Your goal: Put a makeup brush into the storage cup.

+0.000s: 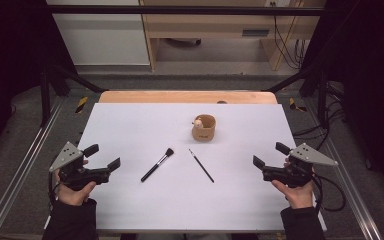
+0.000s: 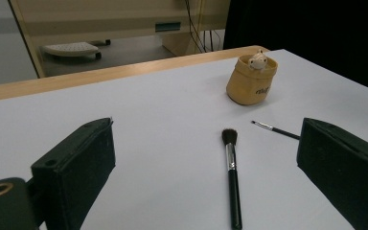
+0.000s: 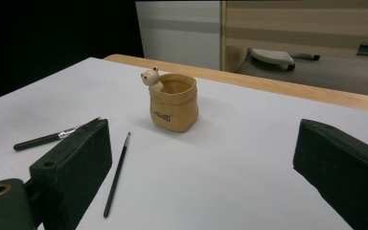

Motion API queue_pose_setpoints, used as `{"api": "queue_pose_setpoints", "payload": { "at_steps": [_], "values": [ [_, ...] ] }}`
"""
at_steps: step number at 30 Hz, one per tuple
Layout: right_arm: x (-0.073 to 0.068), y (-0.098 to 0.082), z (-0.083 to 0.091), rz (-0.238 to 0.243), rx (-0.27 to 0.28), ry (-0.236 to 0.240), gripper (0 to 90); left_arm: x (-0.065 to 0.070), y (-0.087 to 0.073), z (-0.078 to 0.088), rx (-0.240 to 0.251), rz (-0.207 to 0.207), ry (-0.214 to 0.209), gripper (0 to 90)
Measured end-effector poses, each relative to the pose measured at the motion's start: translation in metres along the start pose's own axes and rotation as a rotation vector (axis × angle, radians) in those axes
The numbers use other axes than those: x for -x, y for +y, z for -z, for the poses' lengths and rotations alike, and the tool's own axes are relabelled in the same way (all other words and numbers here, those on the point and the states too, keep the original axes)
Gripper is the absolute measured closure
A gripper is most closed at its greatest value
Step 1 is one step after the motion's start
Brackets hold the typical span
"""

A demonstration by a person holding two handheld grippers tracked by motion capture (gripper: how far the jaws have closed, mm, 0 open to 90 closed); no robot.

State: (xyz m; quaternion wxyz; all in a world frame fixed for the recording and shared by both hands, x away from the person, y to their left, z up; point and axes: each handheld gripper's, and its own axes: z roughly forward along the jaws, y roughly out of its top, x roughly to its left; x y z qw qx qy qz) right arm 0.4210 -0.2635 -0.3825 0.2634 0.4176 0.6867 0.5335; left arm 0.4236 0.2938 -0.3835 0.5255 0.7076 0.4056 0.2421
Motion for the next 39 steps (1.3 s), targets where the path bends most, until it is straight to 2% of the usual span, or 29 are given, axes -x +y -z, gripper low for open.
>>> {"api": "queue_pose_setpoints", "payload": {
  "at_steps": [5, 17, 26, 39],
  "values": [
    [-0.001, 0.001, 0.001, -0.003, 0.0, 0.002, 6.4, 0.001, -0.001, -0.003, -0.019, -0.004, 0.001, 5.3],
    [-0.004, 0.001, 0.0, 0.005, -0.007, -0.003, 6.3, 0.006, 0.001, -0.008, -0.029, -0.003, -0.011, 6.0],
    [-0.009, 0.0, -0.004, 0.026, -0.021, 0.004, 6.2, 0.013, 0.005, -0.018, -0.054, -0.024, -0.023, 6.0],
    [-0.013, 0.0, -0.007, 0.031, -0.03, 0.008, 6.1, 0.024, 0.012, -0.038, -0.146, -0.067, -0.048, 6.2]
  ]
}}
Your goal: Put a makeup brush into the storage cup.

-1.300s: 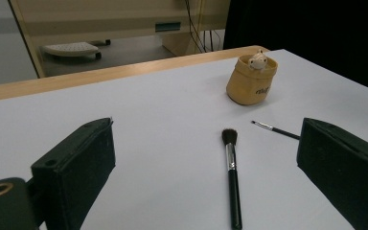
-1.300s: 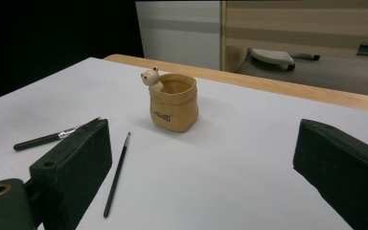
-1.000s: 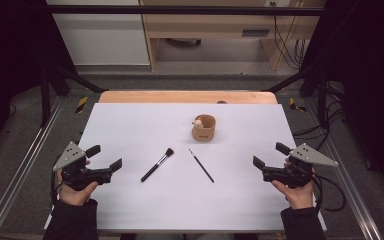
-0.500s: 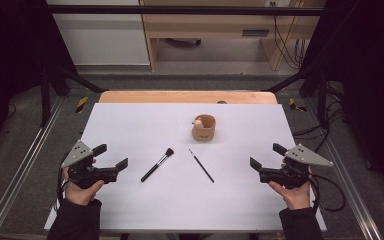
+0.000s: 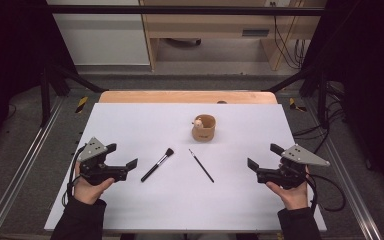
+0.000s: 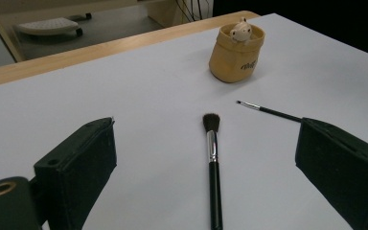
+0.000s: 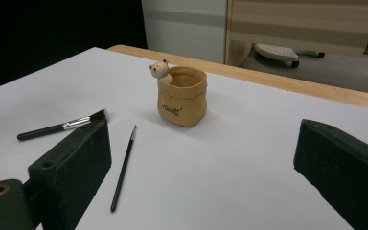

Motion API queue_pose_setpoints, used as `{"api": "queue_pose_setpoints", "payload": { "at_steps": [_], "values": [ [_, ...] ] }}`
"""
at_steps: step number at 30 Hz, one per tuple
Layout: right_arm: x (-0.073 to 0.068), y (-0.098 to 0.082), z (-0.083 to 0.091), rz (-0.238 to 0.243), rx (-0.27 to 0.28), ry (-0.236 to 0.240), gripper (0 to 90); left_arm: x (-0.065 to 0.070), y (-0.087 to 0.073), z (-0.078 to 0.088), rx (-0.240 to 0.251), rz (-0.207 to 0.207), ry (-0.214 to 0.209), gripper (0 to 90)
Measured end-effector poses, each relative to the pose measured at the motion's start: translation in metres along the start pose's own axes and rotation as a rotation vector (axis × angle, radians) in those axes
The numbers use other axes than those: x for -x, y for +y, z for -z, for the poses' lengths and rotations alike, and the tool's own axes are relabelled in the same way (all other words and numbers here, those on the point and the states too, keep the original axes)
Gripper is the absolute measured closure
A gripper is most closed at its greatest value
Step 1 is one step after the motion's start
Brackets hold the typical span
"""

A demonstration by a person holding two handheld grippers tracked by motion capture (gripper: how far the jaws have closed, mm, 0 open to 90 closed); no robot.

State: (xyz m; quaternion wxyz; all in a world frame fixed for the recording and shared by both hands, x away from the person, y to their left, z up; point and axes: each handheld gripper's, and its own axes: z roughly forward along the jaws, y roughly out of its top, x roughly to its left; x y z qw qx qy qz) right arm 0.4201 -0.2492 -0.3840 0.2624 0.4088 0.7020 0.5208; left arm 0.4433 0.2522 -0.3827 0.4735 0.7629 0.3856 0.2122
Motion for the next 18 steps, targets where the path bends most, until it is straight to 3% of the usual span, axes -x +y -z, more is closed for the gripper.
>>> {"api": "queue_pose_setpoints", "payload": {
  "at_steps": [6, 18],
  "values": [
    [-0.001, 0.0, 0.0, 0.001, -0.001, 0.005, 6.1, 0.002, 0.009, -0.011, -0.06, -0.033, 0.006, 6.2],
    [-0.001, 0.001, 0.001, 0.004, 0.001, 0.004, 6.1, 0.009, 0.018, -0.027, -0.126, -0.077, -0.001, 6.6]
  ]
}}
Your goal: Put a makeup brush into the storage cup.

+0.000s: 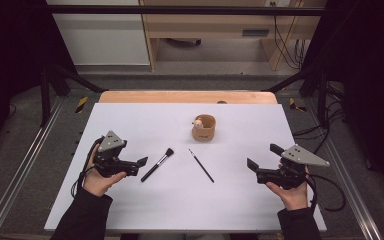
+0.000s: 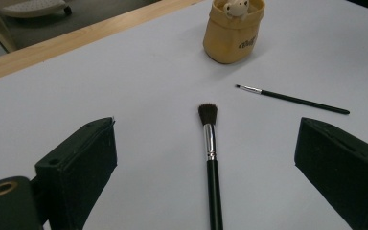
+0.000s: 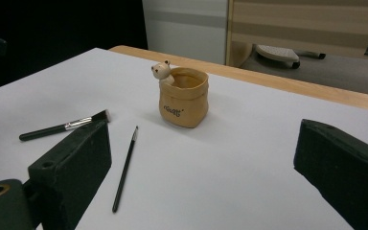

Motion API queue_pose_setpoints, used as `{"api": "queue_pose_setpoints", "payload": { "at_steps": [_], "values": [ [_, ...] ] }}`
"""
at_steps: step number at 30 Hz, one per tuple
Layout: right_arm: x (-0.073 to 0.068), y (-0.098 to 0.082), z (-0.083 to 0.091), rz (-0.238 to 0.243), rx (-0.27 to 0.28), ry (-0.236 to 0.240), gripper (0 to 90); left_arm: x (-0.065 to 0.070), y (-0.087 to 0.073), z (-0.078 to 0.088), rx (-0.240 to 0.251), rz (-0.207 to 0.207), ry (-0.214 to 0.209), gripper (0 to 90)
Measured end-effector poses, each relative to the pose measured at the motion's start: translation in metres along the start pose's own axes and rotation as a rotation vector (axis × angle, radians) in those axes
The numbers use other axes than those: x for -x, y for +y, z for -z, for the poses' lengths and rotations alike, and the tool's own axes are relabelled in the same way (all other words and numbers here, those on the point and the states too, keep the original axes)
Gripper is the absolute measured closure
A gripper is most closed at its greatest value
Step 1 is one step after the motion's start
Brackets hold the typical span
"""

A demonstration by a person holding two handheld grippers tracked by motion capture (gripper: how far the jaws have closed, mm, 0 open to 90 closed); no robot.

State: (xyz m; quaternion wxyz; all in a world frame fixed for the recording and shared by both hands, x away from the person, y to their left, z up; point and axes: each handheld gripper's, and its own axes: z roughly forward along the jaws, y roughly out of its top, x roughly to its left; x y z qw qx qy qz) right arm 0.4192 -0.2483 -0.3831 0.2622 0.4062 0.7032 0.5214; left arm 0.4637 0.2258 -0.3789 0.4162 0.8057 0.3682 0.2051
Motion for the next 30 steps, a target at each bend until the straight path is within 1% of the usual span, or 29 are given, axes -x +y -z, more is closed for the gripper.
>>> {"api": "queue_pose_setpoints", "payload": {
  "at_steps": [1, 3, 4, 5, 6, 8, 10, 11, 13, 15, 16, 18, 20, 21, 22, 24, 25, 26, 27, 28, 29, 30],
  "values": [
    [0.0, 0.0, 0.0, 0.0, -0.002, -0.001, 6.1, 0.001, 0.001, -0.004, -0.021, -0.007, -0.008, 6.5],
    [0.0, 0.0, 0.0, 0.0, -0.003, 0.0, 6.1, 0.002, 0.001, -0.006, -0.027, -0.012, -0.007, 6.6],
    [0.0, 0.0, 0.0, -0.002, -0.005, 0.001, 6.1, 0.003, 0.002, -0.008, -0.036, -0.011, -0.011, 6.6],
    [0.0, 0.0, -0.001, -0.003, -0.005, 0.0, 6.1, 0.005, 0.003, -0.012, -0.051, -0.022, -0.015, 6.7],
    [0.0, 0.0, -0.001, -0.003, -0.005, 0.0, 6.1, 0.005, 0.003, -0.012, -0.051, -0.022, -0.015, 6.8],
    [0.0, 0.0, -0.001, -0.002, -0.005, 0.001, 6.1, 0.007, 0.004, -0.019, -0.079, -0.03, -0.018, 7.0],
    [0.0, 0.0, -0.001, -0.003, -0.004, 0.0, 6.1, 0.008, 0.004, -0.022, -0.087, -0.028, -0.02, 7.1],
    [0.001, 0.0, 0.0, 0.001, -0.003, -0.001, 6.1, 0.009, 0.004, -0.027, -0.104, -0.032, -0.025, 7.2],
    [0.001, 0.0, 0.0, 0.002, -0.002, 0.0, 6.1, 0.009, 0.004, -0.029, -0.113, -0.035, -0.026, 7.3],
    [0.001, 0.0, 0.0, -0.002, -0.002, -0.001, 6.1, 0.011, 0.004, -0.034, -0.134, -0.044, -0.031, 7.4],
    [0.001, 0.0, 0.0, -0.002, -0.004, -0.002, 6.2, 0.012, 0.003, -0.039, -0.156, -0.053, -0.033, 7.6],
    [0.001, 0.0, 0.0, -0.002, -0.008, 0.0, 6.2, 0.013, 0.003, -0.044, -0.177, -0.054, -0.032, 8.1],
    [0.0, 0.0, 0.0, -0.002, -0.006, 0.002, 6.2, 0.014, 0.002, -0.048, -0.196, -0.059, -0.034, 9.3],
    [0.0, 0.0, -0.001, -0.002, -0.007, 0.001, 6.2, 0.014, 0.002, -0.051, -0.208, -0.057, -0.041, 9.9],
    [0.0, 0.0, -0.001, -0.002, -0.007, 0.001, 6.2, 0.014, 0.002, -0.051, -0.208, -0.057, -0.041, 10.7],
    [0.0, 0.0, 0.0, 0.0, -0.009, 0.001, 6.2, 0.015, 0.001, -0.056, -0.221, -0.065, -0.039, 11.0],
    [0.001, 0.0, 0.0, -0.001, -0.006, 0.001, 6.2, 0.016, 0.001, -0.061, -0.242, -0.064, -0.039, 12.0],
    [0.001, 0.0, 0.0, -0.001, -0.006, 0.001, 6.2, 0.016, 0.001, -0.061, -0.242, -0.064, -0.039, 12.4],
    [0.001, 0.0, 0.0, -0.001, -0.006, 0.002, 6.2, 0.017, -0.001, -0.068, -0.265, -0.061, -0.039, 13.2],
    [0.001, 0.0, 0.0, -0.001, -0.007, 0.001, 6.2, 0.018, -0.002, -0.071, -0.279, -0.065, -0.042, 13.9],
    [0.001, 0.0, 0.0, -0.001, -0.007, 0.001, 6.2, 0.018, -0.002, -0.071, -0.279, -0.065, -0.042, 14.8],
    [0.0, 0.0, 0.0, -0.004, -0.007, 0.002, 6.2, 0.02, -0.003, -0.077, -0.297, -0.075, -0.039, 15.9]
  ]
}}
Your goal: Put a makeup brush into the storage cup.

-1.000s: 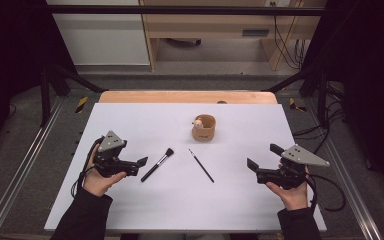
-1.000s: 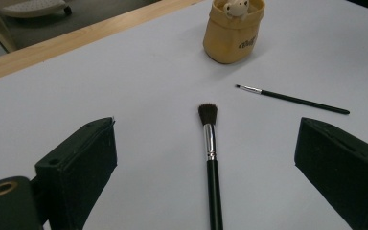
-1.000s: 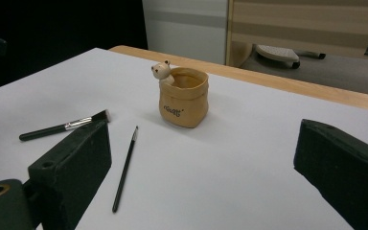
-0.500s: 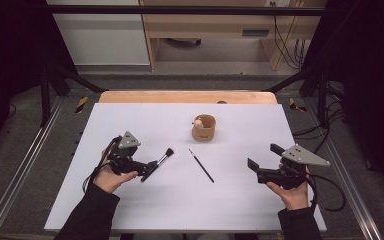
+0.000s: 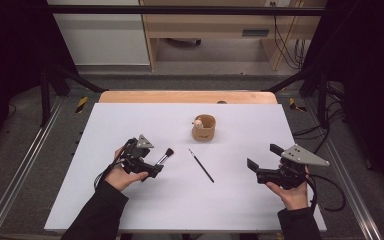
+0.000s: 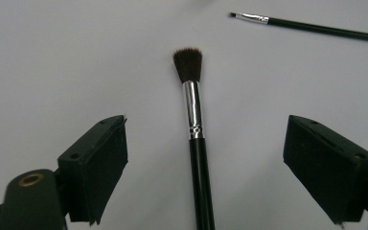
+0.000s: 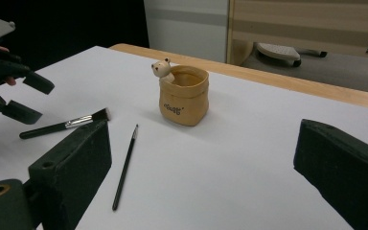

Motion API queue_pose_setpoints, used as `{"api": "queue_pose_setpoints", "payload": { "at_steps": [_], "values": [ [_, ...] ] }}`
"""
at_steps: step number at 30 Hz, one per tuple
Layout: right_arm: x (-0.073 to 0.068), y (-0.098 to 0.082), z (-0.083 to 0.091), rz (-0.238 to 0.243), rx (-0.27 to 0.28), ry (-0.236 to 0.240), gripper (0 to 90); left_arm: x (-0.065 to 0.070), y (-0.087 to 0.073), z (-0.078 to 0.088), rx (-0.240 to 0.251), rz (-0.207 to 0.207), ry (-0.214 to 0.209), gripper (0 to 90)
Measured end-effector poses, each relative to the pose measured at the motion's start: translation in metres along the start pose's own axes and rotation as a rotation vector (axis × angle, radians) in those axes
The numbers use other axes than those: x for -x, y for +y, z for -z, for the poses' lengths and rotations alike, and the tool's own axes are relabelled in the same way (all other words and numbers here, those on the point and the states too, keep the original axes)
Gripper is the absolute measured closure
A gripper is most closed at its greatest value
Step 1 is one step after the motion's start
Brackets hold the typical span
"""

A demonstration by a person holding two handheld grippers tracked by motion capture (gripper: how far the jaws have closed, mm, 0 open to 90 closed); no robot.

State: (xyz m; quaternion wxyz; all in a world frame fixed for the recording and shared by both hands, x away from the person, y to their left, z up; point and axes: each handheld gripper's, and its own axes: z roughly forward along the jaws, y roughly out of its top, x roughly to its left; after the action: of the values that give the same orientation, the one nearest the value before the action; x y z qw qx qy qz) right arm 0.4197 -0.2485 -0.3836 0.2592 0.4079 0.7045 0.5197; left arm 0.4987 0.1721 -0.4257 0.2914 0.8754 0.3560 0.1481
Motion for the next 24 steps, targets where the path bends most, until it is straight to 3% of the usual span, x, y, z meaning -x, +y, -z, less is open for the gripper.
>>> {"api": "queue_pose_setpoints", "payload": {
  "at_steps": [3, 11, 17, 24],
  "values": [
    [0.0, 0.0, -0.001, 0.002, -0.003, 0.0, 6.2, 0.001, 0.001, -0.007, -0.034, -0.019, -0.002, 19.4],
    [0.0, -0.001, -0.001, 0.002, -0.006, 0.001, 6.3, -0.003, 0.003, -0.022, -0.106, -0.021, -0.008, 31.1],
    [0.0, -0.001, -0.002, 0.0, -0.01, 0.002, 6.3, -0.006, 0.005, -0.029, -0.131, 0.0, -0.001, 40.7],
    [0.0, -0.001, -0.002, 0.001, -0.009, 0.004, 6.3, -0.005, 0.01, -0.032, -0.162, -0.008, -0.021, 49.8]
  ]
}}
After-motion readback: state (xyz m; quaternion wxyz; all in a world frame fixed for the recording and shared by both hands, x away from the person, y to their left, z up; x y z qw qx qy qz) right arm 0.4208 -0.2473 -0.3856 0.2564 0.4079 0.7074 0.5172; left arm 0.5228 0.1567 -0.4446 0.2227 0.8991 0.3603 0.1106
